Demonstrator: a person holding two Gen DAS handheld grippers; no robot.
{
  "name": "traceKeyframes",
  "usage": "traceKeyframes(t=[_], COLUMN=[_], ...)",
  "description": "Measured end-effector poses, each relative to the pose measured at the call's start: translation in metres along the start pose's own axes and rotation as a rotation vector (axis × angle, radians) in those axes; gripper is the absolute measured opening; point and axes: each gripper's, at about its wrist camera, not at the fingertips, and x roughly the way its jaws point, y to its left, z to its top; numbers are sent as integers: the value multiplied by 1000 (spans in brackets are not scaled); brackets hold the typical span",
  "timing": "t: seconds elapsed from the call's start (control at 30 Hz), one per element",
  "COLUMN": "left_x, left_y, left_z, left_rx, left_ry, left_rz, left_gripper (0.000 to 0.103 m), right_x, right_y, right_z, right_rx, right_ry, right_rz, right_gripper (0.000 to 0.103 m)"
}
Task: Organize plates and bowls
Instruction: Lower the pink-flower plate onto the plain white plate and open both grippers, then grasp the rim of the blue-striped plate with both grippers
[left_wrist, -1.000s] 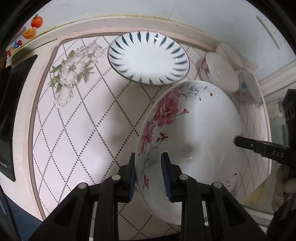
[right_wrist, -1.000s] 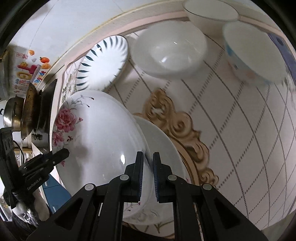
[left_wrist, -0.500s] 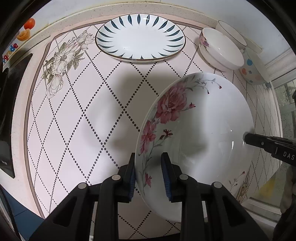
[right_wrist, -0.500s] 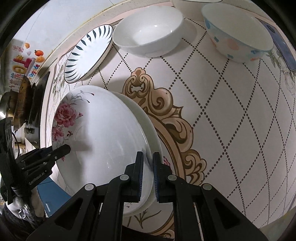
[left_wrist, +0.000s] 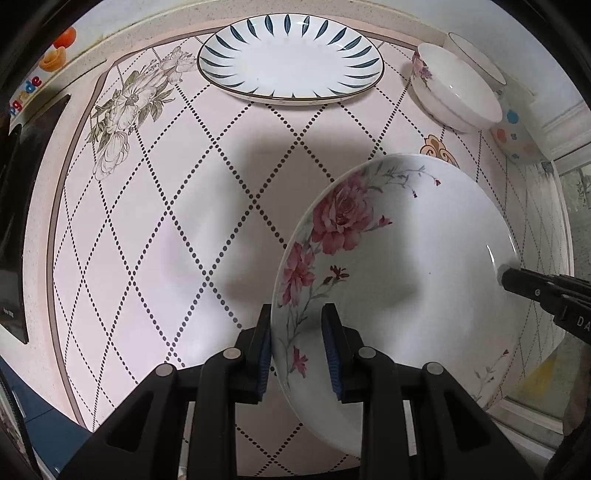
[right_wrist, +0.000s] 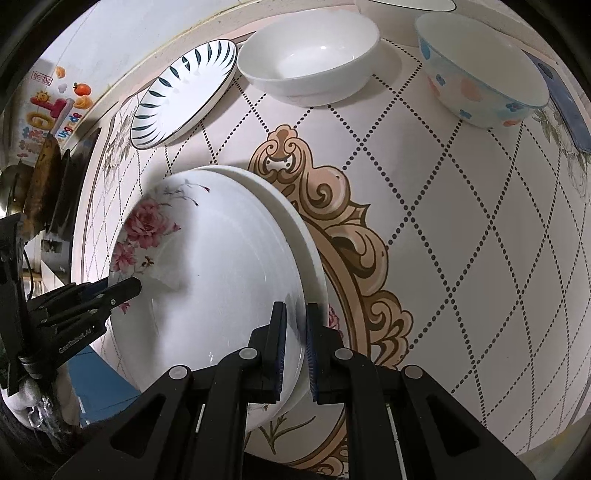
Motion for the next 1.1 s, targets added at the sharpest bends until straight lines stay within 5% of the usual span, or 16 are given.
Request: traceKeyframes(t=[0.83,1.07,1.1], left_x=[11,-41,-48], left_y=[8,37,46], left_z=[5,40,54], left_rx=[18,-49,-64], left_ry=[22,-92,-117], left_rz=[-13,-82,-94], left_gripper=[23,25,31], right_x=[-14,-48,-53], right_y=[-7,5,9], right_z=[2,26,34], right_rx=[50,88,97], right_ry=[17,-39,-47], right_rz=[-21,61,86], right_gripper=[14,18,22])
